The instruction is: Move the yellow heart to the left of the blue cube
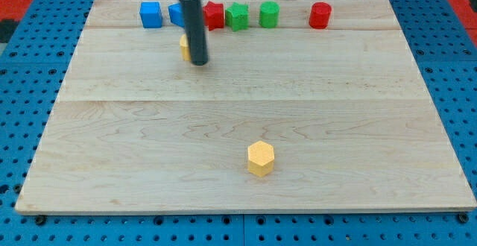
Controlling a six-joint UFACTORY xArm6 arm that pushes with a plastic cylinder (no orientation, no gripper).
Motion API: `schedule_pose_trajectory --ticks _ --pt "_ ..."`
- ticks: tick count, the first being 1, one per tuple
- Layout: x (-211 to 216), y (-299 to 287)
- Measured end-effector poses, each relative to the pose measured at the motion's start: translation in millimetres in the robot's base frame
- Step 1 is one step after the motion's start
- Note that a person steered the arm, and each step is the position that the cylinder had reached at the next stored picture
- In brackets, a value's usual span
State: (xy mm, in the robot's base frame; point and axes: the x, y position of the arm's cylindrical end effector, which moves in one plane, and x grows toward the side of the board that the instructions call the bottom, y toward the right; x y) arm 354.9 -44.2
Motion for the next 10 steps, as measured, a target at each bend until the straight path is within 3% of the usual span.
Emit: schedule_pose_trajectory --ticks 1,2,4,6,7,8,10 --pt "-24.7 5.6" --pt "-35.1 -93.6" --pt "17.6 -98.7" --pt "-49.0 -153.0" --pt "-37.0 -108.0" --pt "-44.2 -106.4" --pt "-50.1 -181.8"
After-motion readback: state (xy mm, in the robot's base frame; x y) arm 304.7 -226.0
